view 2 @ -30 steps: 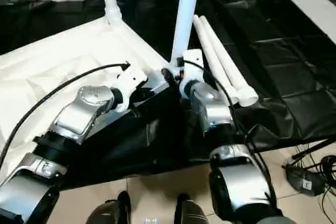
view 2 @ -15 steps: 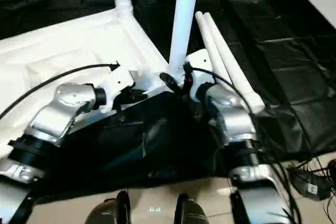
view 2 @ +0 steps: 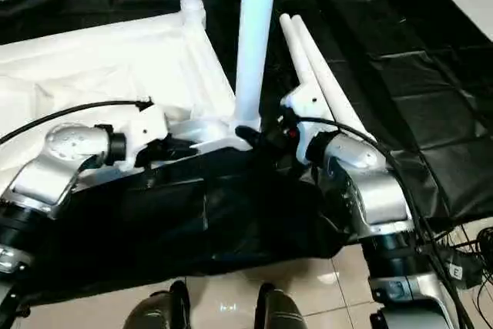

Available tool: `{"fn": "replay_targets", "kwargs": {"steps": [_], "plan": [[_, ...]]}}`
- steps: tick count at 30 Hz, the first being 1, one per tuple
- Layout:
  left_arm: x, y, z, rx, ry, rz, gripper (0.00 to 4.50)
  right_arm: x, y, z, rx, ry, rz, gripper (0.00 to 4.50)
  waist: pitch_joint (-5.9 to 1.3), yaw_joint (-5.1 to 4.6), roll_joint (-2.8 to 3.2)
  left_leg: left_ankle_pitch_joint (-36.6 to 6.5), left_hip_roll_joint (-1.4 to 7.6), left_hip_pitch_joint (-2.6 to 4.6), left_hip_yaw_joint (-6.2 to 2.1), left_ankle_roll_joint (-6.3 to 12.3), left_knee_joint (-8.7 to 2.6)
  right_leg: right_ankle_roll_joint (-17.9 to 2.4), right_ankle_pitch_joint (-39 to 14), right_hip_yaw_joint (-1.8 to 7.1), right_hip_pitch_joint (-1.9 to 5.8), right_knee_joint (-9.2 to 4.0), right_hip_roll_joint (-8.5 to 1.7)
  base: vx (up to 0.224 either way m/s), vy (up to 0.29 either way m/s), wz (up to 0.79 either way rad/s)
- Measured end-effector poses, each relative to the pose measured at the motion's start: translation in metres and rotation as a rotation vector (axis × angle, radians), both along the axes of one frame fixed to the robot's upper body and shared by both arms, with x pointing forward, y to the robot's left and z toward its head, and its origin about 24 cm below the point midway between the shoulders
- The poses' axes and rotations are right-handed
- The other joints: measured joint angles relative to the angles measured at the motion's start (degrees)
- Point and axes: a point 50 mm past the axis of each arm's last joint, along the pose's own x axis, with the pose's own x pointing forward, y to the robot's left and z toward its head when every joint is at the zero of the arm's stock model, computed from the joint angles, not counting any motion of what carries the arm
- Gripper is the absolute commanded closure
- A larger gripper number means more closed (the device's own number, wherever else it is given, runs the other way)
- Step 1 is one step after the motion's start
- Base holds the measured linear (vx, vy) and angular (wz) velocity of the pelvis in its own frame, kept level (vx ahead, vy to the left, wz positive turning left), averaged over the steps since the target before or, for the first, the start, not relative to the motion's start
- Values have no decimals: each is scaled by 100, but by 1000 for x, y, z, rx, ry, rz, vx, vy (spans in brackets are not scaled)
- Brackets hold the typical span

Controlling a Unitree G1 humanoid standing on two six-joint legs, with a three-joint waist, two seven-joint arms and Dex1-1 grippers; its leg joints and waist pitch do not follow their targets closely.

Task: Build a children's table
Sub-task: Rotate leg to tighten

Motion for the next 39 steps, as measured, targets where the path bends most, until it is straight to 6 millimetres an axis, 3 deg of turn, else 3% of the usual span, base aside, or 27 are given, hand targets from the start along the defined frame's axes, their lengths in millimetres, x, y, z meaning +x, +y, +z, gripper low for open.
{"fn": "replay_targets", "kwargs": {"steps": [20, 21, 33, 39], "plan": [[6, 8, -1, -10, 13, -19, 450, -6, -3, 1, -6, 11, 39, 11, -1, 13, 2, 1, 10, 4, 1, 0, 61, 0, 0, 5, -3, 69, -1, 0, 0, 0], [7, 8, -1, -12, 18, -17, 422, -6, -3, 0, -6, 10, 39, 7, -1, 17, 3, 0, 10, 3, 0, -1, 70, 0, 0, 5, -3, 76, -2, 0, 0, 0], [4, 11, 0, -68, 23, -35, 422, -14, -2, -3, -1, 9, 40, 7, -3, 22, 4, 5, 11, -16, -2, 9, 121, -2, 1, 6, -6, 99, -9, 0, 0, 0], [-1, 20, 40, -288, -68, -23, 422, -27, -2, -1, 32, 3, 35, 7, -14, 95, 22, -10, 16, -7, -8, -15, 162, -6, 2, 7, 7, 130, -10, 0, 0, 0]]}}
